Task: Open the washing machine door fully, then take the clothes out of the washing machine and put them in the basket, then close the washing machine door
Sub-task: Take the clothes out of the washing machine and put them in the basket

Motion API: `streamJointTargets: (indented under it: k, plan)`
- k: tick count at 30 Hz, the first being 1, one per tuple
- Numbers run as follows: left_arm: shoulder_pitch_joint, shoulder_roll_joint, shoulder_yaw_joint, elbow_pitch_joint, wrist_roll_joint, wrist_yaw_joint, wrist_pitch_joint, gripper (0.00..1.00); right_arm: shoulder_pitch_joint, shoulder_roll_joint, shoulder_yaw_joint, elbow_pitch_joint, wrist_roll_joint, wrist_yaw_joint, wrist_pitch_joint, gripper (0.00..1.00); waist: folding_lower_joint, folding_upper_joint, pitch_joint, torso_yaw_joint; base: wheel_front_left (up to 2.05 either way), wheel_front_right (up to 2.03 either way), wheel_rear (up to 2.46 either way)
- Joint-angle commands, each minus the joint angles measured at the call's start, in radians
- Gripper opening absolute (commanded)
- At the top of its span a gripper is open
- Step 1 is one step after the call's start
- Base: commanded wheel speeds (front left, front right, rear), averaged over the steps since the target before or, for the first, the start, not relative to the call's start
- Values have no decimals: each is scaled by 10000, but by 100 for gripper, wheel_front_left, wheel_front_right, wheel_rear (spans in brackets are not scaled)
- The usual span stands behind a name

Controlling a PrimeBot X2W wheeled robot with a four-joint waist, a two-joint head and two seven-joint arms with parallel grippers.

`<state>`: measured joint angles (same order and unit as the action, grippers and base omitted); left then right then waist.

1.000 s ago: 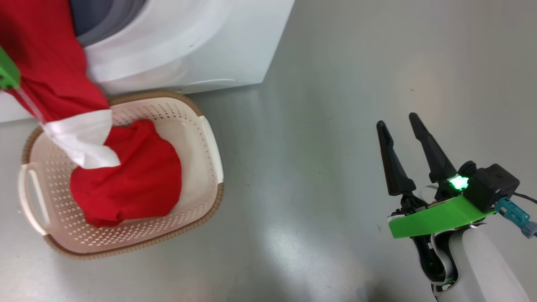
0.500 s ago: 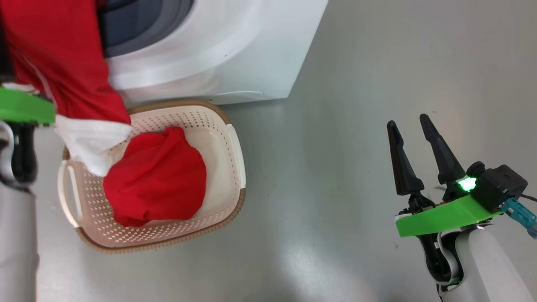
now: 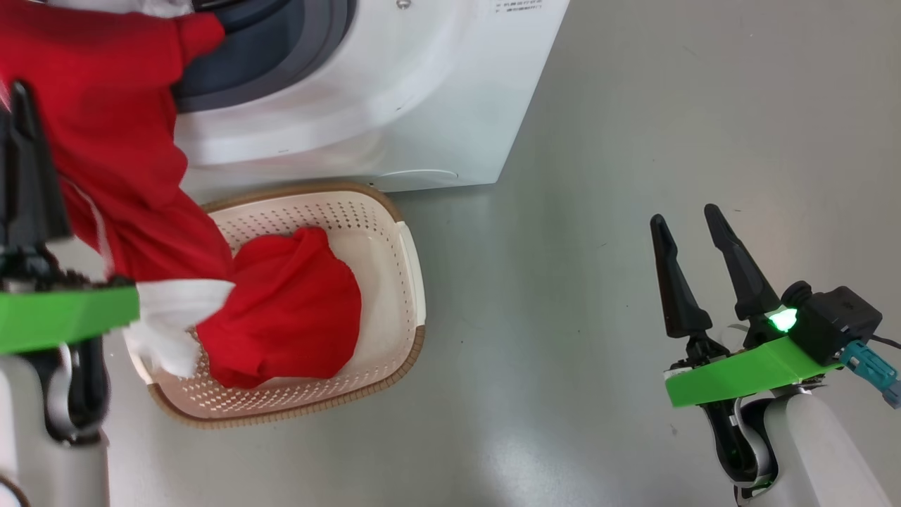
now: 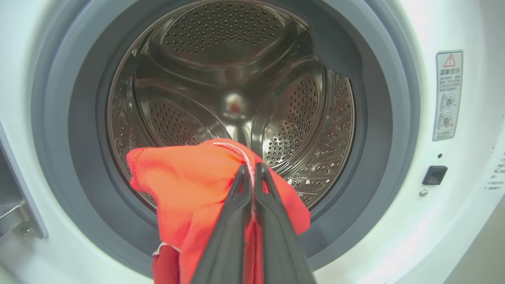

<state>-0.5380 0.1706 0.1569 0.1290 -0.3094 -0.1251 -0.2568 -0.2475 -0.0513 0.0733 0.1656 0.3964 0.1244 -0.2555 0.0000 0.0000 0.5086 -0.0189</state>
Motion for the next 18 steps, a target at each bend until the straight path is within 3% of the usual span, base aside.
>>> streamJointTargets:
  k: [1,8,18]
  plan:
    - [417,294,316,-544,49,-53,-49,0,268,11,174,-218,-49,63,-63,100,0,0,-22,14,0,0,0]
    - [1095,-132,398,-1065,35,-54,-49,0,352,11,157,-223,-84,63,-63,100,0,0,15,109,0,0,0]
    - [1321,-167,-391,1413,284,-55,-49,0,205,11,332,-242,-59,63,-63,100,0,0,371,-50,0,0,0]
